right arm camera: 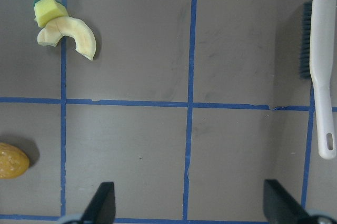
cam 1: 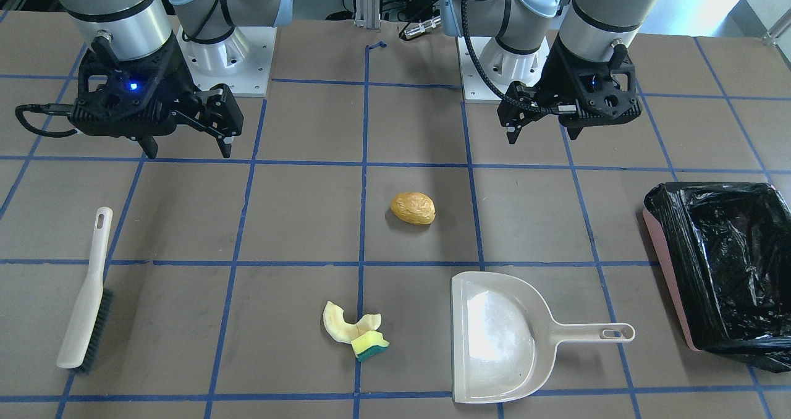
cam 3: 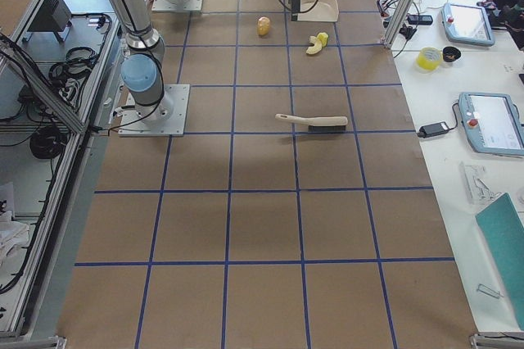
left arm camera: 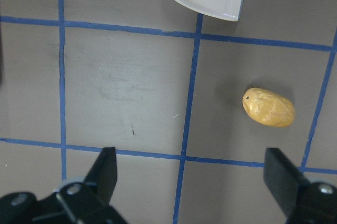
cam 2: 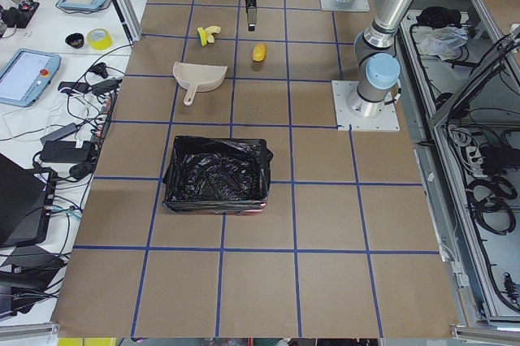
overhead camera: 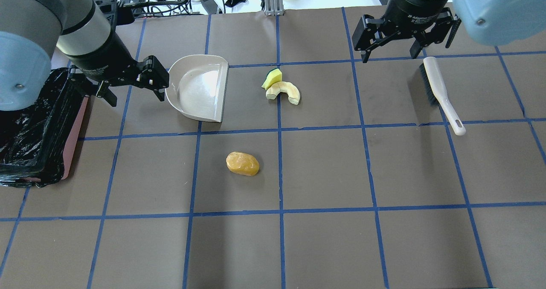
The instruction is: Sweep and dump trash into bin
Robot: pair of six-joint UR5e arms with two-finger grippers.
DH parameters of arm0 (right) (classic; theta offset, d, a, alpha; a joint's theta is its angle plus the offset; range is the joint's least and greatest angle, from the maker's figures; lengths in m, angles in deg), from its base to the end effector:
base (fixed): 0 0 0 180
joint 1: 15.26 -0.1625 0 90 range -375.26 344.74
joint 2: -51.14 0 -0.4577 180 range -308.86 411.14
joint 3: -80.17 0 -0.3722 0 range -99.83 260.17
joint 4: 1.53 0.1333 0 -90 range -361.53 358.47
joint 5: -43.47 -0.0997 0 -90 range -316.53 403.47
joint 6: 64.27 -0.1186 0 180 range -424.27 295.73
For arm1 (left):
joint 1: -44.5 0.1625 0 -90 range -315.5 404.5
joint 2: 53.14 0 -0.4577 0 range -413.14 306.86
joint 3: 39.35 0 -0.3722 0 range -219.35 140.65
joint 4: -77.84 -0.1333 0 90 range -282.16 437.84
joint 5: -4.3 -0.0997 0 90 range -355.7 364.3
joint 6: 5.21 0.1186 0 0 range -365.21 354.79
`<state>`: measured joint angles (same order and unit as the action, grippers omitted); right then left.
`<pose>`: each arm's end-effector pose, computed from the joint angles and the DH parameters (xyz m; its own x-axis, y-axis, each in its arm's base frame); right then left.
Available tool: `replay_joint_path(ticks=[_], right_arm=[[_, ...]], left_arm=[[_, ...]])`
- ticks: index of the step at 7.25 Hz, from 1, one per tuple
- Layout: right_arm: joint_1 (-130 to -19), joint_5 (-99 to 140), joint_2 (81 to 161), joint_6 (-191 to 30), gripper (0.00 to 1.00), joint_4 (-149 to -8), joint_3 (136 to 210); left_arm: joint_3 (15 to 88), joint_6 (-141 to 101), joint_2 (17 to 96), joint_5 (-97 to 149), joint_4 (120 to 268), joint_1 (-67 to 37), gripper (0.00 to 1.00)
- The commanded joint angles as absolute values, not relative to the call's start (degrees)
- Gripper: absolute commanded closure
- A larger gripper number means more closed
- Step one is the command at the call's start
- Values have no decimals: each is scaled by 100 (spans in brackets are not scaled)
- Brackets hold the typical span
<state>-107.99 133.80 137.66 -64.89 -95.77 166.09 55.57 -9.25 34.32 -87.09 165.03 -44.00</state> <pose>0.1567 -0.5024 0.5135 -0.9993 -0.0364 0.0048 -0.0366 0.9958 -0.0844 -0.1185 -0.4554 0.4865 -0.9950 -0.0967 -0.0237 -0.0965 0.9953 -0.0092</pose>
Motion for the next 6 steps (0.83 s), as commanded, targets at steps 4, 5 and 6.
replay_joint_path(ticks=[4,5,6], right_arm=[[-10337,13478,13736,-5686,0,-9575,16613],[-9724,13462,13632,-4793,0,-9566,16613],[-9126,13488,13344,-3635,0,-9653,16630]], left_arm=[[5409,-1248,3790,-8693,16494,-3631,0],[5417,-1964,3861,-8693,16016,-3470,0],[5495,-2728,3940,-8711,14984,-3451,0]])
